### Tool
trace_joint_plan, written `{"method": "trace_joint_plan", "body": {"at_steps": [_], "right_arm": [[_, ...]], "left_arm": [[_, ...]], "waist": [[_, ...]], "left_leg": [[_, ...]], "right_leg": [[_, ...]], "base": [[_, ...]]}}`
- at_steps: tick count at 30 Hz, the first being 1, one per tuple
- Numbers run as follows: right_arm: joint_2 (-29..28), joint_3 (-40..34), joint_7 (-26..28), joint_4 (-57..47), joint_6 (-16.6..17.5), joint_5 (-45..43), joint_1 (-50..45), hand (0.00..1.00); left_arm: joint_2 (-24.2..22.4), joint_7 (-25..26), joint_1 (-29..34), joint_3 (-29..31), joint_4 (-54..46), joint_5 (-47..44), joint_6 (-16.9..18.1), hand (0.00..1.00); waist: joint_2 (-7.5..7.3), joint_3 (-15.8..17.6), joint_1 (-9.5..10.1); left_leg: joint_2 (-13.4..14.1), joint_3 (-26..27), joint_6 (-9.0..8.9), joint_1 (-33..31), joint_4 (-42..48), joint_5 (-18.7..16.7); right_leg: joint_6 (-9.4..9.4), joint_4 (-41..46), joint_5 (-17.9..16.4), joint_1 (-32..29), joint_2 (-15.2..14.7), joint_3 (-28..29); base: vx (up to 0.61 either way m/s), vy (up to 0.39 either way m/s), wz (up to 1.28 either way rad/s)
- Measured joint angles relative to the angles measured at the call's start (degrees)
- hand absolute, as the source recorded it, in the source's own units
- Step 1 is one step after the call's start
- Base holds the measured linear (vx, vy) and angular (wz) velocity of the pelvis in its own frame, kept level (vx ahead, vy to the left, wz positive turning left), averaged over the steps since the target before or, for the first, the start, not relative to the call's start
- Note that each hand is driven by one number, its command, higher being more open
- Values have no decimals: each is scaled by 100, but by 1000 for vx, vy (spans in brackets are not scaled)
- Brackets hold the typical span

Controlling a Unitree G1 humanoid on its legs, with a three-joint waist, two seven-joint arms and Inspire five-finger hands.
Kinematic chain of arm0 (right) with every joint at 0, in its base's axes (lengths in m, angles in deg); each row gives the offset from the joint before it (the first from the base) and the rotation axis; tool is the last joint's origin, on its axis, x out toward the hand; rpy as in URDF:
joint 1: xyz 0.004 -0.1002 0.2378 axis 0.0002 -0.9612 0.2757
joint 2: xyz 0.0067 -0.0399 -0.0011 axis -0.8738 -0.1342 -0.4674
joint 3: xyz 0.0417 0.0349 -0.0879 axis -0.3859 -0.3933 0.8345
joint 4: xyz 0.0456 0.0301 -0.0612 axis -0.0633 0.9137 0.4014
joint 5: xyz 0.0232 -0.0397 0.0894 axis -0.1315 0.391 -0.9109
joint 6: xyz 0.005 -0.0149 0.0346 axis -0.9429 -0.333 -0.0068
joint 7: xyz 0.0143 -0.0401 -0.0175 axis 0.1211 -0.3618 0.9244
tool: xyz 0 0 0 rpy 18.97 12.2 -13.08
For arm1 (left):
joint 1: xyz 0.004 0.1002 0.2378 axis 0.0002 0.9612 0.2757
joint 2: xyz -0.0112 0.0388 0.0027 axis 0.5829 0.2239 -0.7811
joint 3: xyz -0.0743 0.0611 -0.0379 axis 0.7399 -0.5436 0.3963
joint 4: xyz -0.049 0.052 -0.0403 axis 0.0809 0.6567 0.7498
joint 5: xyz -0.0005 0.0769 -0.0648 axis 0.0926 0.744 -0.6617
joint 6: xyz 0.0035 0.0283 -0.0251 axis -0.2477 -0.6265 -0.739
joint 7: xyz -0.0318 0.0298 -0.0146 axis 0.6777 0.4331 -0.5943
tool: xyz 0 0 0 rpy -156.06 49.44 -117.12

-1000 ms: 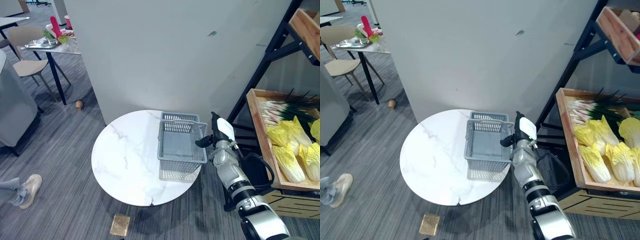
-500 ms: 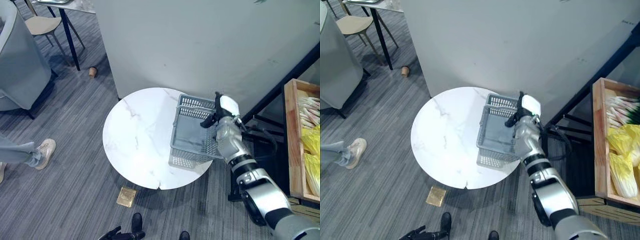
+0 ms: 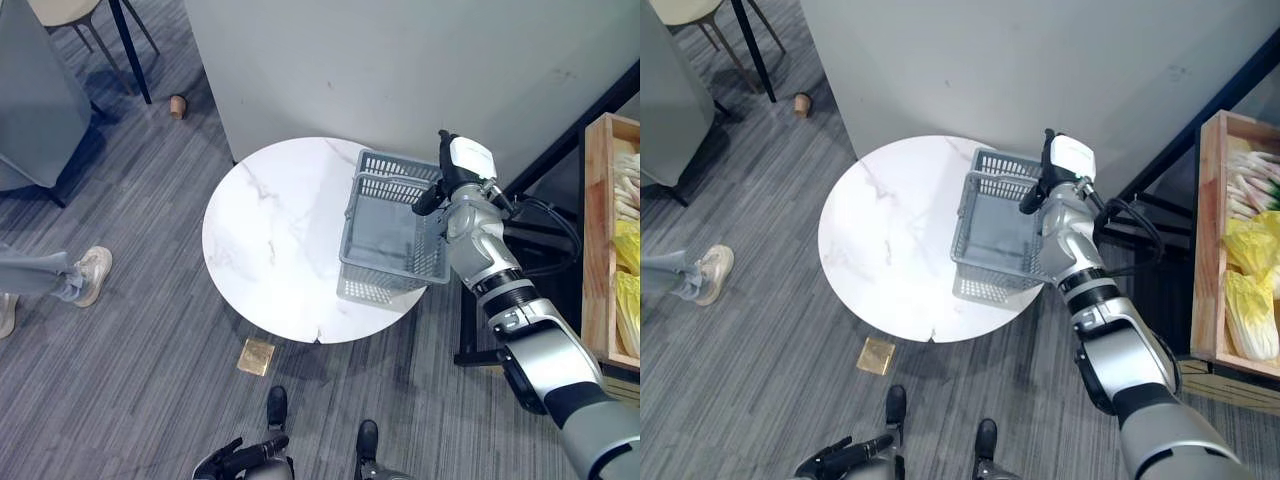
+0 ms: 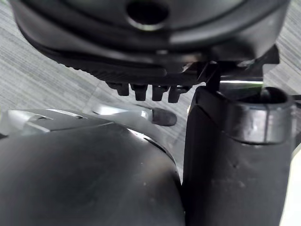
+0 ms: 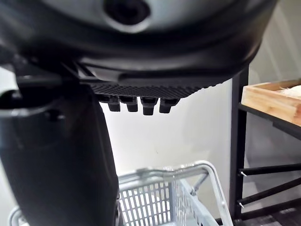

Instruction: Pick vegetable in the basket

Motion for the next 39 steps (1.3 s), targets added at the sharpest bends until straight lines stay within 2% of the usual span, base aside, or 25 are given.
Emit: {"method": "trace_joint_plan", "body": {"at_steps": [5,10,14,15,16,18,20,23,26,27,29,32,34,36,37,38,39], "right_arm": [[98,122,163,119,-12,42,324,100],[283,184,172,203,-16,47,782,100],[756,547,285,282,125,230,1255,100],[894,657,450,283,200,212,1335,100],[1011,814,733,282,281,253,1366,0],[1129,1007,1230,259,417,514,1366,0],[1362,1136,2022,-13,536,950,1453,0],[1492,1243,2702,-185,444,1091,1483,0],[1520,1244,3149,-170,329,1086,1571,0],[1522,1244,3224,-99,387,1086,1594,0],[1519,1254,3204,55,539,1012,1604,0],[1493,1283,2850,269,628,227,1541,0],[1426,1176,2103,229,559,-1330,1195,0],[1306,895,1783,119,516,-2182,891,0],[1165,557,1502,-253,453,-2830,330,0],[1127,478,1414,-417,438,-3007,84,0],[1003,197,1334,-738,424,-3471,-462,0]], "left_arm": [[-2,-98,-187,-6,-51,-7,120,100],[5,-130,-263,-7,-251,-24,284,100],[5,-209,-367,-31,-329,-574,419,100],[6,-211,-369,-65,-362,-750,418,100],[7,-219,-369,-110,-378,-845,419,100],[23,-229,-369,-219,-375,-921,420,100],[30,-262,-368,-268,-375,-923,420,100],[63,-325,-369,-318,-375,-996,425,100],[110,-397,-370,-469,-377,-1016,426,100],[116,-451,-370,-480,-376,-1015,423,100],[116,-487,-371,-493,-366,-1013,422,100],[114,-487,-371,-503,-362,-1007,421,100],[107,-481,-374,-499,-303,-889,423,100],[103,-476,-370,-490,-186,-865,419,100],[99,-468,-357,-465,-94,-753,420,100],[96,-462,-346,-450,-74,-738,424,100],[97,-383,-280,-423,-15,-688,429,100]], "waist": [[41,241,63],[95,457,97],[215,712,136],[260,756,146],[297,780,151],[354,818,146],[390,836,143],[391,835,132],[392,834,123],[391,834,123],[390,833,127],[379,792,130],[349,741,120],[317,596,78],[233,470,58],[189,430,31],[83,258,-59]], "left_leg": [[89,-70,-75,-212,26,86],[80,-113,-68,-410,28,119],[66,-147,-49,-610,28,175],[59,-148,-48,-669,28,186],[49,-146,-43,-719,28,193],[30,-147,-39,-742,28,196],[16,-132,-38,-742,28,197],[23,-138,-39,-722,28,196],[15,-128,-41,-689,28,195],[15,-123,-41,-665,28,195],[16,-109,-47,-594,28,190],[23,-71,-58,-473,27,180],[43,63,-78,-301,27,151],[56,110,-88,-269,27,131],[80,235,-104,-137,26,105],[86,272,-120,-73,26,92],[99,373,-132,-13,25,59]], "right_leg": [[-9,96,-3,-242,88,-55],[-52,194,-31,-469,79,-80],[-66,335,-47,-723,58,-97],[-66,368,-48,-805,50,-96],[-79,434,-71,-888,38,-91],[-69,568,-142,-972,10,-91],[-70,719,-227,-1051,-14,-77],[-74,796,-282,-1070,-13,-79],[-89,921,-347,-1102,-28,-71],[-89,926,-350,-1085,-28,-69],[-88,921,-350,-1019,-28,-58],[-88,902,-350,-916,-23,-19],[-75,845,-338,-776,0,83],[-52,783,-319,-740,16,127],[-31,676,-272,-623,45,240],[-25,635,-261,-557,52,276],[-24,577,-245,-518,67,362]], "base": [[-16,-31,1],[-15,8,2],[-50,36,2],[-48,41,-2],[-48,48,-2],[-23,35,0],[0,0,0],[0,0,0],[0,0,0],[0,0,0],[0,0,0],[-6,1,-6],[-9,-1,-20],[16,-4,-23],[35,-5,-29],[46,0,-40],[46,9,-43]]}}
